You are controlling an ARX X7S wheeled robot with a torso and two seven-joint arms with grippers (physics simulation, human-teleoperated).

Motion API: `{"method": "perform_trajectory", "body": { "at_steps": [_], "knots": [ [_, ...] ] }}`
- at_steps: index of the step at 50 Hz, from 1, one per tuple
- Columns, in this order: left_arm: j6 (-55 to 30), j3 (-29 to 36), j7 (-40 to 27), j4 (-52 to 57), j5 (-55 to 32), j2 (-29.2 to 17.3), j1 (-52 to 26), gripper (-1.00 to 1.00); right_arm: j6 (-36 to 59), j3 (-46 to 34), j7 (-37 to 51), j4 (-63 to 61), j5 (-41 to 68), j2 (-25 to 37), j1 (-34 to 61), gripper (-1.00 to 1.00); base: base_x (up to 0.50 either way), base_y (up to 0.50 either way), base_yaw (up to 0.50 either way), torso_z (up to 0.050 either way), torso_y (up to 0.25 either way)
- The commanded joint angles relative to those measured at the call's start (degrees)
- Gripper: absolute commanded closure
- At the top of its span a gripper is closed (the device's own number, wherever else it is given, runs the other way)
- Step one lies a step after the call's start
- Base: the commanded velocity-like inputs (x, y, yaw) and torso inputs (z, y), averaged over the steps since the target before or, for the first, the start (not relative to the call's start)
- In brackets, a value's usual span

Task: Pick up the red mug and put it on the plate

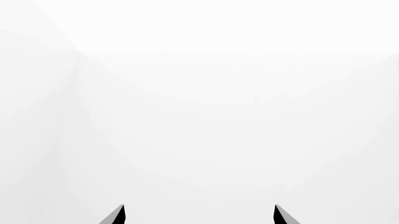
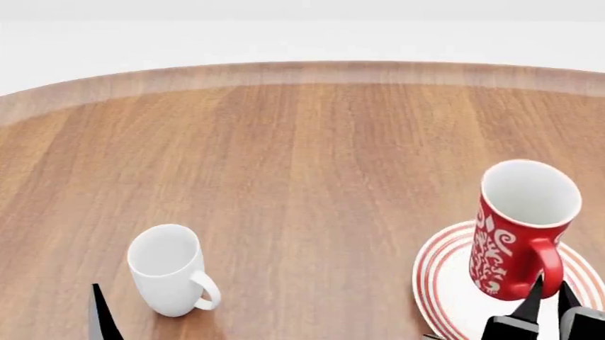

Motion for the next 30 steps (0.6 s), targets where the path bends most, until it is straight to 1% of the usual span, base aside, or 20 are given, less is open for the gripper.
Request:
{"method": "perform_trajectory", "body": {
  "at_steps": [1,14,15,16,30],
  "knots": [
    [-0.1,1.2,-1.3,0.1,0.0,-0.6,-0.4,-1.00,2.1,0.2,2.1,2.8,1.7,0.3,3.9,1.00,0.00,0.00,0.00,0.000,0.000],
    [0.0,2.8,-2.8,0.2,0.0,-1.4,-0.9,-1.00,2.2,0.5,2.0,5.3,3.5,-0.2,6.0,1.00,0.00,0.00,0.00,0.000,0.001],
    [0.0,2.9,-2.9,0.2,0.0,-1.4,-0.9,-1.00,0.3,1.1,0.4,4.8,1.8,-0.9,5.0,1.00,0.00,0.00,0.00,0.000,0.000],
    [0.0,3.0,-3.1,0.3,0.0,-1.5,-1.0,-1.00,0.9,0.2,0.6,3.9,1.0,-0.8,4.5,1.00,0.00,0.00,0.00,0.000,0.000],
    [0.0,4.9,-5.2,0.3,0.0,-2.4,-1.6,-1.00,0.8,0.1,0.6,3.9,1.0,-0.8,4.5,1.00,0.00,0.00,0.00,0.000,0.000]
  ]
}}
